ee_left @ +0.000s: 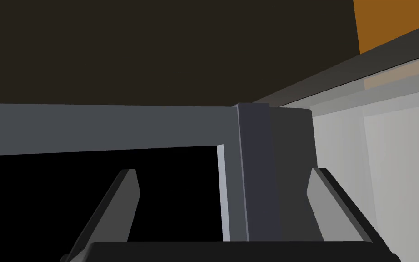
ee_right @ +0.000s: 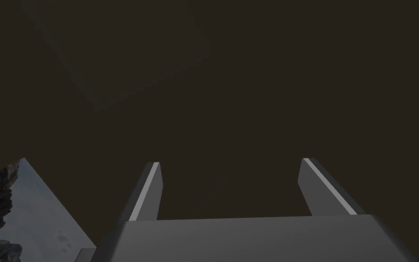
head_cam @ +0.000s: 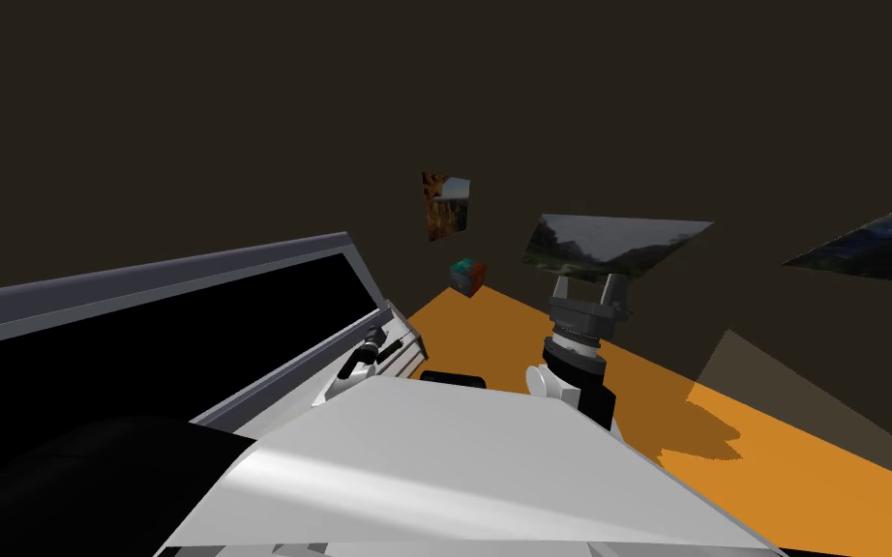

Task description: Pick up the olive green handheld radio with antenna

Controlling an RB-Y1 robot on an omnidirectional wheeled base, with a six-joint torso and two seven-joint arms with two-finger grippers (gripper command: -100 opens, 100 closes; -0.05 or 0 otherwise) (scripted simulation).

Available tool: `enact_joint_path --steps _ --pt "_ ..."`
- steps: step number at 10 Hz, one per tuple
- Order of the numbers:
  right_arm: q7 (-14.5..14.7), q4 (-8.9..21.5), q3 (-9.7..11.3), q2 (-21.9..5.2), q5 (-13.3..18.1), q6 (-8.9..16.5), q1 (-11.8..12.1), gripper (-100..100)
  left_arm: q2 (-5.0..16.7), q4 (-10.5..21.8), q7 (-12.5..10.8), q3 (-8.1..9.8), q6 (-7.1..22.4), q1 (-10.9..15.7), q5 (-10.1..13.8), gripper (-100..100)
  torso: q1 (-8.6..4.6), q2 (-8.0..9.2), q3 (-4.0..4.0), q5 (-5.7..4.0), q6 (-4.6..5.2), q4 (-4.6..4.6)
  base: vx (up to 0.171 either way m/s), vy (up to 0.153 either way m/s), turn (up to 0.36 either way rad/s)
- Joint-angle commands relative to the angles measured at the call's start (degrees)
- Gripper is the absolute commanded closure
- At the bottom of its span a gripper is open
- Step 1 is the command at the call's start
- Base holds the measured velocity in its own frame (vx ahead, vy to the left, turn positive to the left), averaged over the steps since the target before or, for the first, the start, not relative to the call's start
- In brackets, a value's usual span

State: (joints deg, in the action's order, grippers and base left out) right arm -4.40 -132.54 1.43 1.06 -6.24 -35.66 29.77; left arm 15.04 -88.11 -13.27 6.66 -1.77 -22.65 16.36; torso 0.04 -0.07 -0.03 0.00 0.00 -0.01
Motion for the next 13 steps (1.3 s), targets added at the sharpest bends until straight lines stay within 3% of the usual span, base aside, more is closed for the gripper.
enact_joint_path --steps 1,2,3,4,5,8,13 --pt "0.0 0.0 0.0 0.0 0.0 0.0 0.0 0 0.6 2.9 -0.6 0.03 0.8 0.3 0.8 -100 0.0 0.0 0.0 0.0 0.0 0.0 0.006 0.012 -0.144" --pt "0.0 0.0 0.0 0.0 0.0 0.0 0.0 0 1.2 5.3 -1.5 0.41 3.1 1.1 2.2 -100 0.03 0.01 0.0 0.01 -0.06 -0.01 0.007 0.014 -0.229" --pt "0.0 0.0 0.0 0.0 0.0 0.0 0.0 0 1.2 6.7 -1.5 0.41 3.1 1.1 2.2 -100 0.04 0.0 0.0 0.01 -0.02 0.0 0.009 0.017 -0.155" --pt "0.0 0.0 0.0 0.0 0.0 0.0 0.0 0 1.8 9.0 -2.3 0.81 5.3 1.9 3.5 -100 0.04 0.0 0.0 0.01 -0.06 -0.01 0.014 0.017 -0.291" --pt "0.0 0.0 0.0 0.0 0.0 0.0 0.0 0 1.8 10.3 -2.3 0.81 5.3 1.9 3.5 -100 0.06 -0.02 -0.01 0.02 -0.01 -0.01 0.012 0.024 -0.12" --pt "0.0 0.0 0.0 0.0 0.0 0.0 0.0 0 2.7 16.0 -3.9 1.64 9.8 3.4 6.3 -100 0.05 0.0 -0.01 0.01 -0.09 -0.01 0.012 0.021 -0.202" --pt "0.0 0.0 0.0 0.0 0.0 0.0 0.0 0 3.3 24.2 -5.5 2.5 14.1 5.0 8.9 -100 0.11 -0.04 -0.02 0.02 -0.02 -0.01 0.014 0.03 -0.183"
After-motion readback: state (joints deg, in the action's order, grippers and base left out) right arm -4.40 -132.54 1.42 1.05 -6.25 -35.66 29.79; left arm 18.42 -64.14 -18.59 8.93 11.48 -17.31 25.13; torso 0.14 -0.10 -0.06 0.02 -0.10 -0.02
